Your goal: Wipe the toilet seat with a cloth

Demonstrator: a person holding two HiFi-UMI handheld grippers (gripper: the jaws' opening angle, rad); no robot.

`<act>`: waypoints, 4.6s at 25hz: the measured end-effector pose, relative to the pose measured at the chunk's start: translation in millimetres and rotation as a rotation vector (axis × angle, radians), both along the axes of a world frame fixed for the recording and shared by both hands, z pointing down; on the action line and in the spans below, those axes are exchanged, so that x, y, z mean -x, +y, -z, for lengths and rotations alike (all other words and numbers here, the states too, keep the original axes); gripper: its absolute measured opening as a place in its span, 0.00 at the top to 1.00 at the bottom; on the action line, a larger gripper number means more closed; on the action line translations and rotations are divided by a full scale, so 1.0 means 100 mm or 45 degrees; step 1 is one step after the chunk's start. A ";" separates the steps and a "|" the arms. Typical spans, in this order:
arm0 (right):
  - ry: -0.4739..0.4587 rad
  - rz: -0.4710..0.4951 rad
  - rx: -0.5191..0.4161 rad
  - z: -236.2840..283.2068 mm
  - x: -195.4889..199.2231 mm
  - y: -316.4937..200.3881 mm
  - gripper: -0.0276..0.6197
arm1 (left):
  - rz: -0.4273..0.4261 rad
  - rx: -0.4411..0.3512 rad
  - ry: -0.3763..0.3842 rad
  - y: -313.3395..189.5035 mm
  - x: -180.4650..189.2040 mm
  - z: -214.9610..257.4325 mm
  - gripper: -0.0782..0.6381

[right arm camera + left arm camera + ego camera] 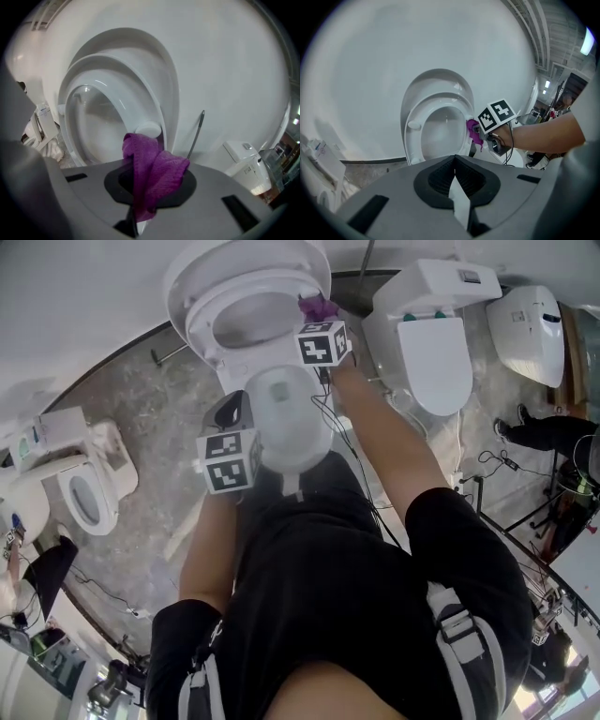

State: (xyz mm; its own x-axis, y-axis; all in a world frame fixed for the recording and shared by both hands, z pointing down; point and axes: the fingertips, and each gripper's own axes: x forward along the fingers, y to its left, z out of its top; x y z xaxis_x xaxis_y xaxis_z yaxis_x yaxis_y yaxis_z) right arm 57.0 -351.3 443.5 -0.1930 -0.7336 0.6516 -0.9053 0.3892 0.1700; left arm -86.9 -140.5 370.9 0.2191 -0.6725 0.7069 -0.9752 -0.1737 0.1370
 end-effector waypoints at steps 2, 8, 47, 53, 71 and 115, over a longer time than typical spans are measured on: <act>-0.017 -0.004 -0.024 0.14 0.03 0.12 0.88 | 0.002 -0.012 0.007 0.02 0.04 0.07 0.88; 0.067 0.056 -0.152 0.64 0.28 0.17 0.88 | -0.031 -0.056 0.010 -0.02 0.18 0.27 0.88; 0.047 0.405 -0.157 1.10 2.16 0.42 0.88 | 0.045 -0.096 -0.009 0.12 1.49 0.49 0.88; 0.025 0.484 -0.114 1.18 2.03 0.62 0.88 | -0.019 -0.146 0.000 -0.15 1.40 0.61 0.88; -0.205 -0.034 -0.148 1.75 0.25 1.16 0.88 | -0.813 -0.409 -0.599 -1.72 0.35 0.67 0.66; -0.389 0.007 0.161 0.68 -0.56 3.52 0.88 | -0.956 -0.122 -0.072 1.53 -0.72 -0.26 0.70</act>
State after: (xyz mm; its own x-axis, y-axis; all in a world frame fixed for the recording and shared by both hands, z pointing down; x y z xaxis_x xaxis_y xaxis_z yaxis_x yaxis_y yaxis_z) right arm 113.5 0.3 375.2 -0.3975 -0.6488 0.6489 -0.9047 0.3951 -0.1592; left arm -15.0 12.3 396.8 0.6074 -0.4161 0.6767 -0.5954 -0.8024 0.0411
